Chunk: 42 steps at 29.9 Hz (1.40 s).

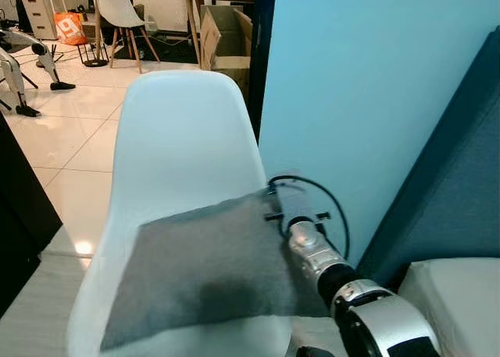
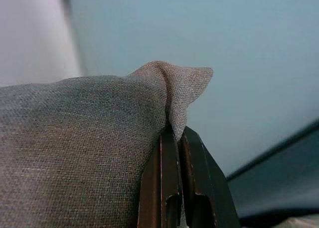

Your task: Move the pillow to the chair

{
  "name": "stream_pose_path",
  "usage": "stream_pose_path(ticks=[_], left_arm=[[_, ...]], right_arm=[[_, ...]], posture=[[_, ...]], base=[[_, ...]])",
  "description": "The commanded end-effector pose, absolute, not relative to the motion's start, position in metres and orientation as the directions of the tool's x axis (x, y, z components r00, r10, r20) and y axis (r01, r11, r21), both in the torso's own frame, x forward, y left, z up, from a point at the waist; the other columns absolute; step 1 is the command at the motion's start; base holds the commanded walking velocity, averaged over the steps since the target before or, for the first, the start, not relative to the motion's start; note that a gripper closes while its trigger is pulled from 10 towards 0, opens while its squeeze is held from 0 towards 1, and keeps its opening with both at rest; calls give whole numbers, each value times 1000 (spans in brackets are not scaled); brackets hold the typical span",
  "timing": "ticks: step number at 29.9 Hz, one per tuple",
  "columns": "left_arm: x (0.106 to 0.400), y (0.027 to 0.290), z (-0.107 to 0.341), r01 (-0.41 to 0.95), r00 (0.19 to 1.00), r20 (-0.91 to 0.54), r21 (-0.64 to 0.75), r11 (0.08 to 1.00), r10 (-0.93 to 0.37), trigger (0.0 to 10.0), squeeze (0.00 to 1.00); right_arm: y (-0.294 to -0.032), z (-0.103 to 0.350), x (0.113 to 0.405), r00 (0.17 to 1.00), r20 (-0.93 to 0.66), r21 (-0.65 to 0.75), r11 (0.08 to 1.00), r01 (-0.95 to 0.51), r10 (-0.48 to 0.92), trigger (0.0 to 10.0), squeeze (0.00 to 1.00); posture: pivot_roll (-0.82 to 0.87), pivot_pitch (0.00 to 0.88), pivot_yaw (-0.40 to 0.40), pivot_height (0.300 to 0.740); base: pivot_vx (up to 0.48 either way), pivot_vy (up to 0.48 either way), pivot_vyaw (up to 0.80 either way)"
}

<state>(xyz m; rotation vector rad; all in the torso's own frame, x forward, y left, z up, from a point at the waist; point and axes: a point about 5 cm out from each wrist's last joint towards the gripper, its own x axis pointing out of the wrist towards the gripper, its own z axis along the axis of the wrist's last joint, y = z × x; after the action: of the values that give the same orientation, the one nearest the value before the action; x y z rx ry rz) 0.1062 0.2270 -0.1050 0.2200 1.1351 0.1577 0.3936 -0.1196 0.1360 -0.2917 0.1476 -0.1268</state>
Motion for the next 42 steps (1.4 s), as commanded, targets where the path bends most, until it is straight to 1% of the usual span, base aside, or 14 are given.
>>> stream_pose_path(ticks=[1, 4, 5, 6, 7, 10, 15, 16, 22, 23, 32, 36, 41, 42], left_arm=[[95, 218, -110, 16, 379, -903, 226, 974, 203, 10000, 0], [97, 218, -110, 19, 383, -902, 225, 974, 201, 10000, 0], [100, 217, -109, 24, 388, -901, 223, 975, 196, 10000, 0], [100, 217, -109, 24, 388, -901, 223, 975, 196, 10000, 0], [102, 215, -109, 29, 392, -900, 219, 975, 191, 10000, 0], [103, 214, -109, 32, 394, -900, 217, 976, 187, 10000, 0], [104, 213, -109, 34, 395, -899, 217, 976, 186, 10000, 0], [104, 213, -109, 34, 396, -899, 217, 976, 186, 10000, 0], [104, 213, -109, 33, 394, -900, 217, 976, 186, 10000, 0], [102, 213, -109, 33, 392, -901, 216, 976, 187, 10000, 0], [98, 214, -110, 29, 382, -904, 221, 975, 193, 10000, 0], [98, 219, -109, 20, 367, -902, 252, 968, 227, 10000, 0], [98, 221, -109, 34, 359, -901, 273, 962, 243, 10000, 0], [98, 222, -109, 35, 356, -901, 278, 960, 247, 10000, 0]], right_arm=[[-117, 148, 397, 986, -78, -267, 956, 121, -146, 10000, 0], [-112, 142, 395, 988, -106, -238, 968, 84, -112, 10000, 0], [-99, 131, 390, 989, -148, -175, 985, -1, -26, 10000, 0], [-99, 131, 390, 989, -148, -175, 985, -1, -26, 10000, 0], [-83, 124, 385, 983, -173, -116, 990, -80, 59, 10000, 0], [-69, 120, 381, 976, -184, -87, 987, -134, 116, 10000, 0], [-55, 118, 377, 968, -188, -88, 979, -185, 166, 10000, 0], [-51, 117, 376, 966, -185, -121, 971, -204, 180, 10000, 0], [-47, 117, 374, 962, -182, -146, 962, -231, 204, 10000, 0], [-48, 117, 375, 961, -182, -138, 963, -233, 207, 10000, 1000], [-61, 117, 377, 957, -178, -88, 965, -246, 228, 10000, 1000], [-77, 112, 377, 943, -185, -13, 959, -282, 275, 10000, 1000], [-82, 109, 375, 911, -179, 71, 928, -364, 371, 10000, 1000], [-83, 109, 374, 895, -166, 132, 909, -396, 414, 10000, 784]], posture=[[162, 91, -61, 545], [149, 88, -61, 545], [144, 88, -60, 545], [144, 88, -60, 545], [138, 87, -59, 545], [135, 85, -61, 545], [136, 83, -65, 545], [142, 85, -67, 545], [146, 84, -68, 545], [149, 86, -69, 545], [149, 84, -69, 545], [135, 78, -60, 545], [123, 76, -58, 545], [121, 75, -58, 545]], base=[[0, 0, 0], [0, 0, 0], [0, 0, 0], [0, 0, 0], [0, 0, 0], [0, 0, 0], [0, 0, 0], [0, 0, 0], [0, 0, 0], [0, 0, 0], [0, 0, 0], [0, 0, 0], [0, 0, 0], [0, 0, 0]])
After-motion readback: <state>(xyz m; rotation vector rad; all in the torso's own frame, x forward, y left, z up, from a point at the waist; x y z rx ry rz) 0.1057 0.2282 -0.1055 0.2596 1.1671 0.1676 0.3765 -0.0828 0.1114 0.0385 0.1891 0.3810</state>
